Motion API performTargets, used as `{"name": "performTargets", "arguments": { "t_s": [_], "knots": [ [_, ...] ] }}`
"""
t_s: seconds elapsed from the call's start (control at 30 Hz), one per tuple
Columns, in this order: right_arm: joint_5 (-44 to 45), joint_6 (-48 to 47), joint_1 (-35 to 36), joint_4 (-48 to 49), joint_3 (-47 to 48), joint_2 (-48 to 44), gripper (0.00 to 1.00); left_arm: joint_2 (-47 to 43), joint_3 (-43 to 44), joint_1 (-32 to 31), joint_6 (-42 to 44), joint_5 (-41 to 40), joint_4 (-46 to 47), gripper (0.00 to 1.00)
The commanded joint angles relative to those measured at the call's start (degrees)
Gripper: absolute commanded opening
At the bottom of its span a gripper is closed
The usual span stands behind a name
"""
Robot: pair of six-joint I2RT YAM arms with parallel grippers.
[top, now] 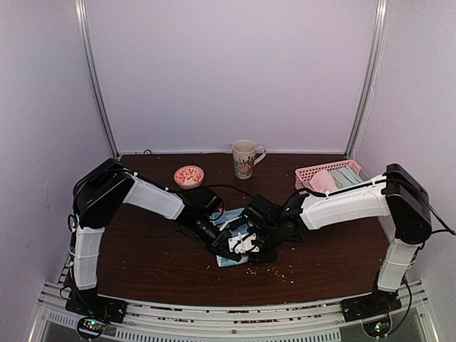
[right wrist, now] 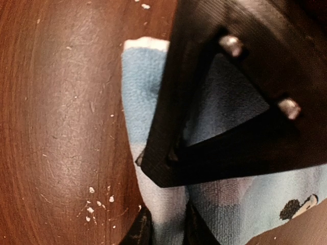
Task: Roll the towels
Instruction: Roll the towel at the center of the board.
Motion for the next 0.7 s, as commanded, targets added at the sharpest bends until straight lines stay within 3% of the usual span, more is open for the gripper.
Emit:
{"name": "performTargets", "arguments": {
  "t_s": [0.0, 0.2, 0.43, 0.67],
  "knots": [
    [-0.3, 0.1, 0.2, -0.8, 0.6, 1.3, 0.17, 1.1, -1.8, 0.5, 0.0, -3.1, -0.2, 0.0],
    [-5.9, 0.2, -1.2, -7.3, 3.6, 2.8, 0.05, -3.4, -4.7, 1.3, 0.1, -6.0, 3.1, 0.02],
    [-19.2, -1.9, -5.5, -23.0, 12.7, 6.4, 0.04, -18.7, -13.5, 3.2, 0.2, -21.2, 6.0, 0.28],
    [-27.3, -4.8, -9.4, -37.0, 24.0, 16.5, 0.03, -31.4, -22.3, 3.8, 0.3, -33.4, 10.1, 0.32]
  ]
}}
